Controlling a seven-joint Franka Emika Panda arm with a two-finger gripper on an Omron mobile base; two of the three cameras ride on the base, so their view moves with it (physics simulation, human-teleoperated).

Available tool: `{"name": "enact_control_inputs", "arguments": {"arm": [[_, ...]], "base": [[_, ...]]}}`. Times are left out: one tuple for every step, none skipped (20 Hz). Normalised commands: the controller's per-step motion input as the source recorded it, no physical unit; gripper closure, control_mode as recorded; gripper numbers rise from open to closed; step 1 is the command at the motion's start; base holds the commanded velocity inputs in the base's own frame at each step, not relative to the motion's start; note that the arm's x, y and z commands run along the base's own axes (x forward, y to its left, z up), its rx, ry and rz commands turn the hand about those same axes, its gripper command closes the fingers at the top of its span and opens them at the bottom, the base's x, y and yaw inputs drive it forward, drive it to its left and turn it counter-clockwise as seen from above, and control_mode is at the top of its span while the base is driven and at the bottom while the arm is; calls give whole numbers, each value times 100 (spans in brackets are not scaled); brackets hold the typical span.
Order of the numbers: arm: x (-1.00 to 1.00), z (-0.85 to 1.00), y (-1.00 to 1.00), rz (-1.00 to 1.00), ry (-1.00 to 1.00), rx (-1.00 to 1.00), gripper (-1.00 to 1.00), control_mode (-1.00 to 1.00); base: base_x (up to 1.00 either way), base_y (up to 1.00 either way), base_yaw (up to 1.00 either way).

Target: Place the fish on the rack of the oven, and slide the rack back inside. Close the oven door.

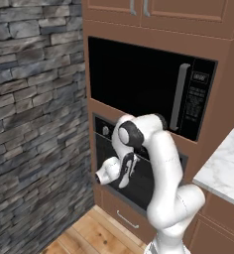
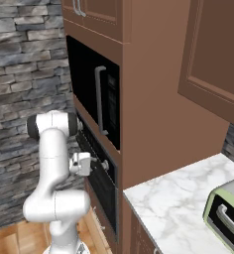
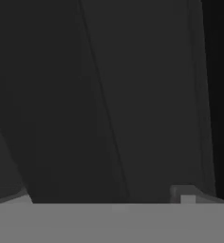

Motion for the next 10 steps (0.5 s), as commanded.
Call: {"name": "enact_control_inputs", "arguments": {"arm": [[0,3,-87,53,5,19,-100,-100],[0,0,-89,52,4,20,-100,-100],[5,0,-91,52,4,20,-100,-100],[9,0,-84,49,6,18,-100,-100],[16,0,-77,47,9,15,-100,-100],[28,-6,-71,43,12,13,-100,-100],[40,-11,-64,40,14,13,-100,-100],[44,-11,-66,38,13,11,-100,-100],[57,-14,-66,33,12,8,-100,-100],[63,-14,-76,28,11,5,-100,-100]], "base": [[0,0,0],[0,0,0],[0,0,0],[0,0,0],[0,0,0],[0,0,0],[0,0,0],[0,0,0],[0,0,0],[0,0,0]]}}
